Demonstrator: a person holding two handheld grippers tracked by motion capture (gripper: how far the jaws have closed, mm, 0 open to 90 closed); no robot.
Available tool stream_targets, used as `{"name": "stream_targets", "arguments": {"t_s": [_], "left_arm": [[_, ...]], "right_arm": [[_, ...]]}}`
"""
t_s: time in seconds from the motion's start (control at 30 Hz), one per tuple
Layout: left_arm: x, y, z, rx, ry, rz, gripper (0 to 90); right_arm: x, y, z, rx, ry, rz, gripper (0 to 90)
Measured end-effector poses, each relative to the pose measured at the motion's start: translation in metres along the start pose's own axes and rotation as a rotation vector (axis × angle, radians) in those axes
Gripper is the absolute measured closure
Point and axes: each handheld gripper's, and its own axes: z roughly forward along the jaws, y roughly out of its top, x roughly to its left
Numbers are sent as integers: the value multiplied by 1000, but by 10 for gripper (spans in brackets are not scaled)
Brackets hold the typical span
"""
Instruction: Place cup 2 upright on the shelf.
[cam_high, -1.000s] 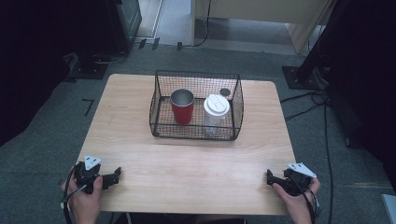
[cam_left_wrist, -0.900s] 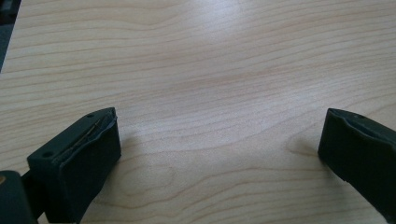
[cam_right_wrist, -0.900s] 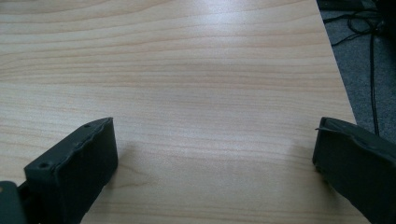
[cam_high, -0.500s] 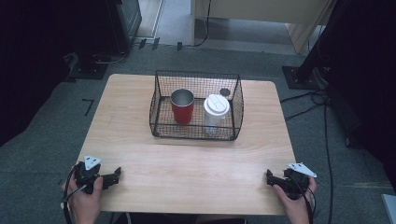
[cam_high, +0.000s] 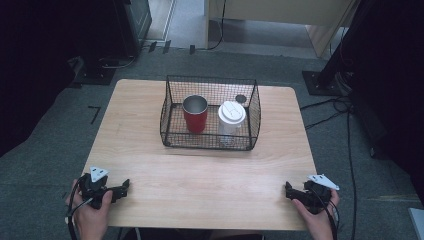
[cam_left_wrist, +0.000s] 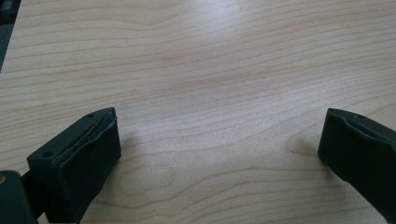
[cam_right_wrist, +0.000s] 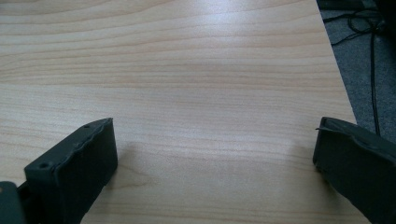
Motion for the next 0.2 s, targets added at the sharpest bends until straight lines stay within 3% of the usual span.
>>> {"name": "stream_targets", "arguments": {"t_s": [0.2], "left_arm": [[0,0,0,-1,0,-1,0]], "right_arm": [[0,0,0,1,-2,-1,0]]}}
